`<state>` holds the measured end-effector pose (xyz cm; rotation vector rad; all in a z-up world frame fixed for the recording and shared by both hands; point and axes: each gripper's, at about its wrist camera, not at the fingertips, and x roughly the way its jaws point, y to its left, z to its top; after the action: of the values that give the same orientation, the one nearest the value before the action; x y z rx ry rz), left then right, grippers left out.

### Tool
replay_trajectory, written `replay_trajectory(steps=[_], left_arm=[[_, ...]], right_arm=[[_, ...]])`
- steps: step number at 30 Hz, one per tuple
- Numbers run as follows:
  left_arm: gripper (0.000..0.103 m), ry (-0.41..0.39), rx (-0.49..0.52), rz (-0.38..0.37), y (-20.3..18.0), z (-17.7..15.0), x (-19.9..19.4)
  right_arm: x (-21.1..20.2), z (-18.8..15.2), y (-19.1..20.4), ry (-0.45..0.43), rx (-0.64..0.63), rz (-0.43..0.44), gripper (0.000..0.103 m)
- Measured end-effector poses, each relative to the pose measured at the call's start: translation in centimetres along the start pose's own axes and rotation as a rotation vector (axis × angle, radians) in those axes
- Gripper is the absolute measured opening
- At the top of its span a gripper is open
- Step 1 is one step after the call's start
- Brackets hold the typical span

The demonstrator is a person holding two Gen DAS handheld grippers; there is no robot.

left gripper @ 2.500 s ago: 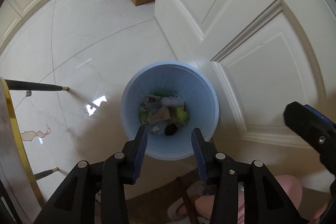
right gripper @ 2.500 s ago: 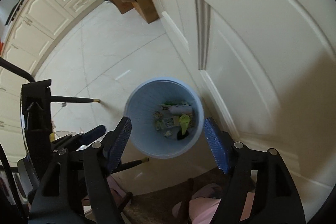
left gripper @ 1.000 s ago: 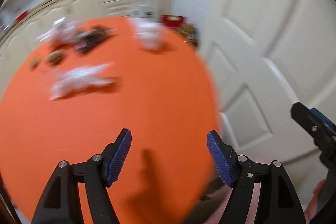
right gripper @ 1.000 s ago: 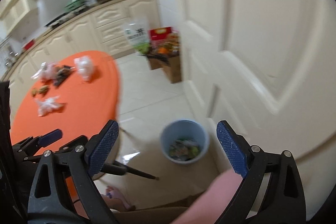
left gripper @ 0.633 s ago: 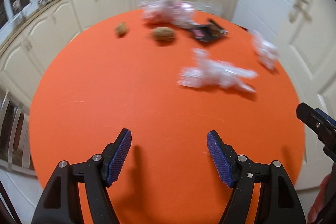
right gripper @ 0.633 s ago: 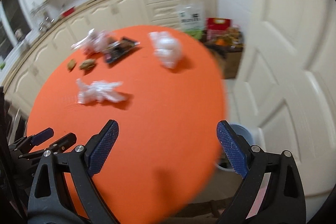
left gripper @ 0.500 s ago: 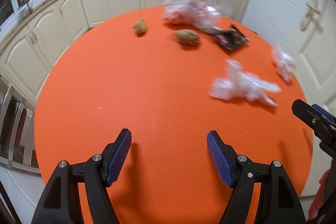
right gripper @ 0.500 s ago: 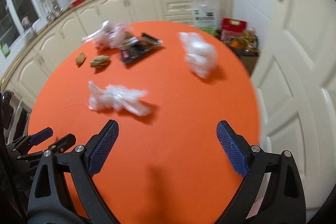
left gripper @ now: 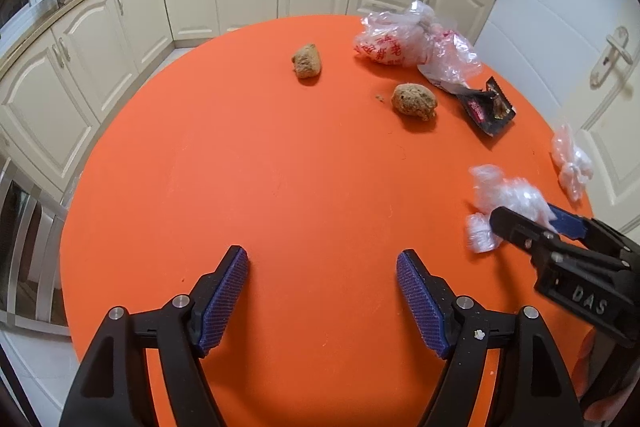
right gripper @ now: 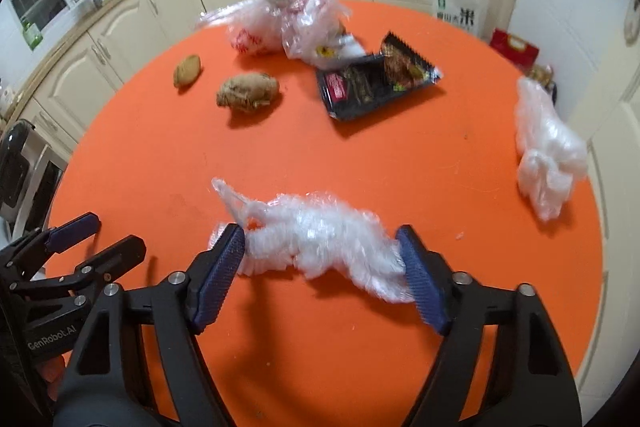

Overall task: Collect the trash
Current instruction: 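Grasp the clear plastic wrap with the right gripper, then grasp the white plastic bag with the left gripper while the right lifts the clear wrap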

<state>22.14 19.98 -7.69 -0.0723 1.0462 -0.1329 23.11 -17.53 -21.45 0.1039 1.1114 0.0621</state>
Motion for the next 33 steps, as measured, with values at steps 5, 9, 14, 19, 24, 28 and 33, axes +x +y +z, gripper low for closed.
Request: replay_trajectory(steps=[5,9,14,19,24,28,33], left_arm=[[0.075,0.009,0.016,0.003,-1.7,0.5,0.9],[0.075,0.015,0.04,-0.01,-3.4,0.8,1.1],[0.075,0.026,0.053,-0.019,-5.8,1.5,1.5],[0.075,0.033,0.075,-0.038,-8.8,2.4,1.5],[0.075,0.05,0.127,-0.12,-13.1,3.3,0.5],[0.076,0.009,0.181,-0.09,-17.0,4.2,-0.4],[0.076,0.013,0.219,-0.085,-21.9,5.0,0.5]], right_arm=[[-1.1,-0.5,-2.2,-0.018,0.064,0.024,0.022],[-1.8,-0.7,-3.5,-0.039,0.089,0.038,0.014],[-4.0,-1.2,-5.8,-0.085,0.114,0.06,0.013],[-7.0,-1.8,-8.0,-0.144,0.153,0.064,0.013],[-10.0,-2.7,-12.0,-0.216,0.224,0.034,0.013],[-12.1,-3.8,-15.7,-0.267,0.292,0.003,0.013],[-12.7,-4.2,-19.5,-0.296,0.331,0.001,0.013]])
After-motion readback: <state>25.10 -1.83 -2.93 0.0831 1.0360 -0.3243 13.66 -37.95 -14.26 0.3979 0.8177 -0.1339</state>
